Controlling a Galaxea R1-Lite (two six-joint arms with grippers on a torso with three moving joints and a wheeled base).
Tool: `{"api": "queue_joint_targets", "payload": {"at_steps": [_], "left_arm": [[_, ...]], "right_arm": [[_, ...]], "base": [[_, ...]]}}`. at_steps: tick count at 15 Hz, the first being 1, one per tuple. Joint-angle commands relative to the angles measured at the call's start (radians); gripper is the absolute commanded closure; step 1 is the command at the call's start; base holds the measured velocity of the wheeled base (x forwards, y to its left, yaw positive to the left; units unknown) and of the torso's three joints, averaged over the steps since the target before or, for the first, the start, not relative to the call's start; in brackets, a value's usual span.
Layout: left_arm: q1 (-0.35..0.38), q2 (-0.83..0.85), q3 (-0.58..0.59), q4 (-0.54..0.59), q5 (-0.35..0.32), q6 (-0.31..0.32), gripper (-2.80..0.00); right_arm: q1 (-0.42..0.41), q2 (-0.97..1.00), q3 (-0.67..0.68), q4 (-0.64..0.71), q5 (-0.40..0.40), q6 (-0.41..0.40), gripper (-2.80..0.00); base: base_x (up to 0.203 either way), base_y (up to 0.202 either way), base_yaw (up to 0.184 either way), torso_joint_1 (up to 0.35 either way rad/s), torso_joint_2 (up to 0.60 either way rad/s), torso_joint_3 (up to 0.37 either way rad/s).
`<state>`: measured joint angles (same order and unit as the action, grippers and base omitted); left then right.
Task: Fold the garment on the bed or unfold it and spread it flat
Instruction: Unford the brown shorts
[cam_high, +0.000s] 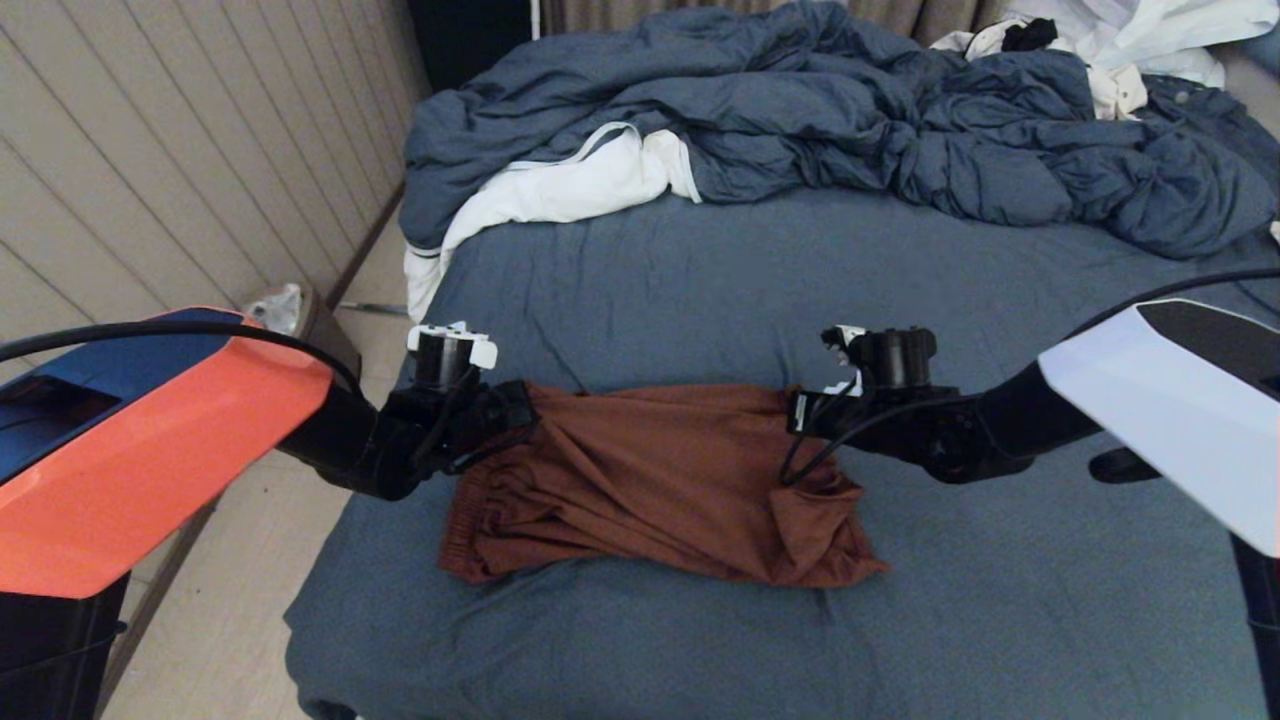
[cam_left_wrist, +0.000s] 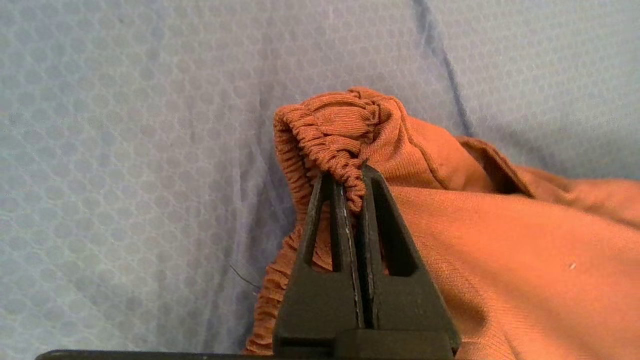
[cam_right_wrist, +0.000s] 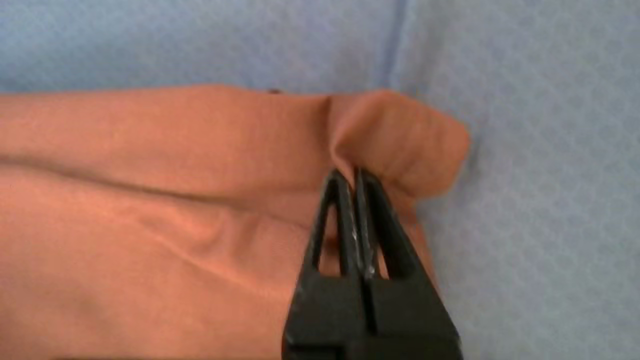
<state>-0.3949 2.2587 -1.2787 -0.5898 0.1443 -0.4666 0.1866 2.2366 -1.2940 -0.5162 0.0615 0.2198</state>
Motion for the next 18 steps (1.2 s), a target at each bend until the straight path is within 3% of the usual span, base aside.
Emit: {"api": "queue_joint_targets", "payload": {"at_steps": [1,14,18], "left_arm": [[0.003,-0.035,-0.013,-0.004,0.003,0.001,0.00],[-0.010,-0.420,0.060,0.115,0.021,0.007,0.00],[-0.010,-0.462,0.023,0.147,0.024,0.046,0.00]], "right_arm": [[0.002,-0.028,0.004,-0.008,-0.022,0.003,0.00],[0.019,-0.352,0.083,0.000,-0.057,0.004,0.00],[0.019,-0.401,0.074,0.001,-0.058,0.002,0.00]], "base": [[0.000,0.000,0.000,0.000,0.00,0.000],[0.000,0.000,0.000,0.000,0.00,0.000],[0.000,0.000,0.000,0.000,0.00,0.000]]}}
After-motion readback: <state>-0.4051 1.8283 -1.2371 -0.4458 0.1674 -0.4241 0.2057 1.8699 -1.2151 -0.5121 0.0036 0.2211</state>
